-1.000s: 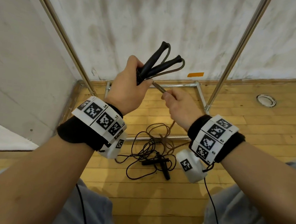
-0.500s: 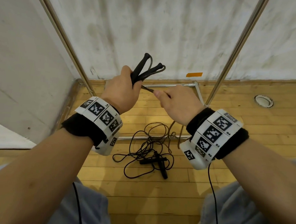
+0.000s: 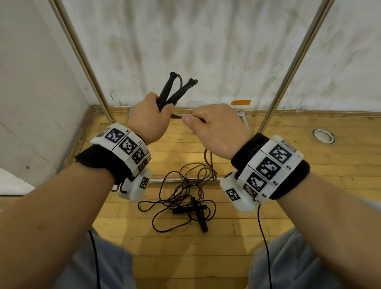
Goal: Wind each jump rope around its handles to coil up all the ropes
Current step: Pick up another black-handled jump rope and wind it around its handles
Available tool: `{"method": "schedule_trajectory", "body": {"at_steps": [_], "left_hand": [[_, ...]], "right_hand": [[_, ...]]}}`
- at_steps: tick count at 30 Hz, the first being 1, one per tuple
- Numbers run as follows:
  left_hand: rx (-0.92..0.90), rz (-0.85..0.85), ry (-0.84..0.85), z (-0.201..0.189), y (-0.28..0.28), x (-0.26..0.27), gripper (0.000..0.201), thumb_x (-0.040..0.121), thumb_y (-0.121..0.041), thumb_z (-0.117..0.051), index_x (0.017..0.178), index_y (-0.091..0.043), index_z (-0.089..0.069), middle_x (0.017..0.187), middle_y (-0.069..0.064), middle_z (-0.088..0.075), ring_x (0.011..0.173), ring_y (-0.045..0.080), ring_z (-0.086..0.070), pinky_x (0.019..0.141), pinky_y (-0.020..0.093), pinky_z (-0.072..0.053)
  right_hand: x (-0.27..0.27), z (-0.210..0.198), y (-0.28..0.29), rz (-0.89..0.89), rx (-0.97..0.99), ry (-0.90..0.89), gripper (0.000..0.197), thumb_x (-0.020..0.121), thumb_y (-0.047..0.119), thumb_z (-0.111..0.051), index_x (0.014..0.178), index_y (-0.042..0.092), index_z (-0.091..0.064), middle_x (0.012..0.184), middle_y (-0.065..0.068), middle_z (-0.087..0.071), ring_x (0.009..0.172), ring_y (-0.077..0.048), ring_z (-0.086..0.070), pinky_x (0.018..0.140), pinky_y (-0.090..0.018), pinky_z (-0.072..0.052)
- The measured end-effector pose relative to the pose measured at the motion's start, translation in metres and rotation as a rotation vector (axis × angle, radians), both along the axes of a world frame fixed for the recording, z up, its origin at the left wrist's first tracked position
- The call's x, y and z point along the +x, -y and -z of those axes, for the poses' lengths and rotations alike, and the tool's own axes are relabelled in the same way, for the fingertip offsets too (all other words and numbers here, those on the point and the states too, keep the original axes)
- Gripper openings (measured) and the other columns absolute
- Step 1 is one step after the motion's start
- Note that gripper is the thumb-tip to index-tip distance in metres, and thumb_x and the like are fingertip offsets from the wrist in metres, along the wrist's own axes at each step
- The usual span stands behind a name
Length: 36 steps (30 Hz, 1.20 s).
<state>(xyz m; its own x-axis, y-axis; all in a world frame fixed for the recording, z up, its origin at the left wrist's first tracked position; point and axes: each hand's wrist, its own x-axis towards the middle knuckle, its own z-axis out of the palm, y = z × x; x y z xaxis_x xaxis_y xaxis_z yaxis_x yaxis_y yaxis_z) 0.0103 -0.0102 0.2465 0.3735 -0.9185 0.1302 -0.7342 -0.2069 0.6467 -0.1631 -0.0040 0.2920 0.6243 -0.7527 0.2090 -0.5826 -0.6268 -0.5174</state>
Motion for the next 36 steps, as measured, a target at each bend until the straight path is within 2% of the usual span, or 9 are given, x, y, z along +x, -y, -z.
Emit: {"method": "schedule_trajectory", "body": {"at_steps": [3,7,13,19,24,27,31,33,36], "left_hand": [[0.018,0.062,0.025,-0.002,-0.006,-0.001,0.026,0.097,-0.041,-0.045,0.099,-0.015,-0.042,0.075,-0.003,-0.050,0.069,0.020,-0.052,0.054,0.031,-0.033],[0.016,0.172,0.035,-0.005,-0.016,-0.005,0.022,0.096,-0.038,-0.047,0.097,-0.017,-0.042,0.074,-0.003,-0.052,0.063,0.011,-0.050,0.048,0.027,-0.030],[0.101,0.230,0.338,0.007,-0.022,-0.020,0.047,0.080,-0.059,-0.061,0.102,-0.022,-0.042,0.079,-0.010,-0.051,0.065,0.010,-0.049,0.061,0.025,-0.036],[0.201,0.291,0.417,0.014,-0.028,-0.038,0.023,0.088,-0.036,-0.053,0.097,-0.023,-0.036,0.077,-0.004,-0.055,0.067,0.019,-0.056,0.059,0.035,-0.049],[0.221,0.428,0.494,0.018,-0.033,-0.049,0.016,0.089,-0.030,-0.052,0.097,-0.030,-0.037,0.072,-0.011,-0.048,0.062,0.006,-0.045,0.049,0.023,-0.030],[0.166,0.521,0.457,0.015,-0.035,-0.049,0.015,0.090,-0.030,-0.053,0.101,-0.028,-0.043,0.077,-0.010,-0.052,0.066,0.008,-0.049,0.053,0.022,-0.034],[0.035,0.621,0.296,0.002,-0.040,-0.044,0.014,0.089,-0.030,-0.058,0.098,-0.027,-0.048,0.083,-0.005,-0.060,0.076,0.020,-0.057,0.067,0.036,-0.047],[-0.020,0.637,0.227,-0.006,-0.043,-0.042,0.013,0.089,-0.031,-0.059,0.091,-0.026,-0.047,0.075,-0.007,-0.056,0.071,0.019,-0.055,0.062,0.035,-0.043],[-0.073,0.621,0.101,-0.018,-0.048,-0.044,0.015,0.084,-0.040,-0.054,0.086,-0.029,-0.045,0.068,-0.008,-0.052,0.062,0.012,-0.052,0.054,0.031,-0.037]], "right_hand": [[-0.005,-0.006,0.004,0.060,-0.009,0.040,0.051,0.097,0.037,-0.042,0.050,0.017,-0.033,0.048,0.004,-0.030,0.044,-0.010,-0.030,0.046,-0.021,-0.023],[-0.011,-0.012,0.007,0.118,0.071,0.193,0.048,0.098,0.033,-0.043,0.054,0.015,-0.041,0.047,0.006,-0.031,0.038,-0.007,-0.032,0.044,-0.015,-0.029],[-0.011,-0.015,-0.001,0.026,0.356,0.275,0.033,0.097,0.019,-0.043,0.069,0.018,-0.058,0.042,0.015,-0.043,0.043,-0.003,-0.040,0.053,-0.021,-0.036],[-0.018,-0.006,0.010,0.131,0.043,0.136,0.038,0.096,0.033,-0.047,0.075,0.008,-0.067,0.046,0.008,-0.041,0.044,-0.007,-0.040,0.047,-0.012,-0.030],[-0.028,0.003,0.035,0.267,-0.059,-0.020,0.045,0.088,0.052,-0.052,0.060,0.017,-0.057,0.053,0.003,-0.047,0.051,-0.011,-0.043,0.050,-0.027,-0.032],[-0.034,0.008,0.047,0.301,0.026,0.020,0.048,0.084,0.054,-0.058,0.061,0.011,-0.061,0.050,0.003,-0.041,0.047,-0.012,-0.039,0.049,-0.025,-0.029],[-0.047,0.006,0.060,0.249,0.166,0.085,0.060,0.083,0.054,-0.059,0.075,-0.005,-0.063,0.060,-0.009,-0.037,0.053,-0.018,-0.036,0.052,-0.027,-0.030],[-0.054,0.004,0.065,0.206,0.268,0.078,0.057,0.082,0.057,-0.058,0.062,0.003,-0.059,0.060,-0.008,-0.037,0.054,-0.017,-0.036,0.055,-0.028,-0.030],[-0.056,0.008,0.068,0.151,0.428,0.146,0.049,0.087,0.049,-0.058,0.051,0.018,-0.045,0.045,0.011,-0.041,0.047,-0.010,-0.033,0.059,-0.027,-0.032]]}}
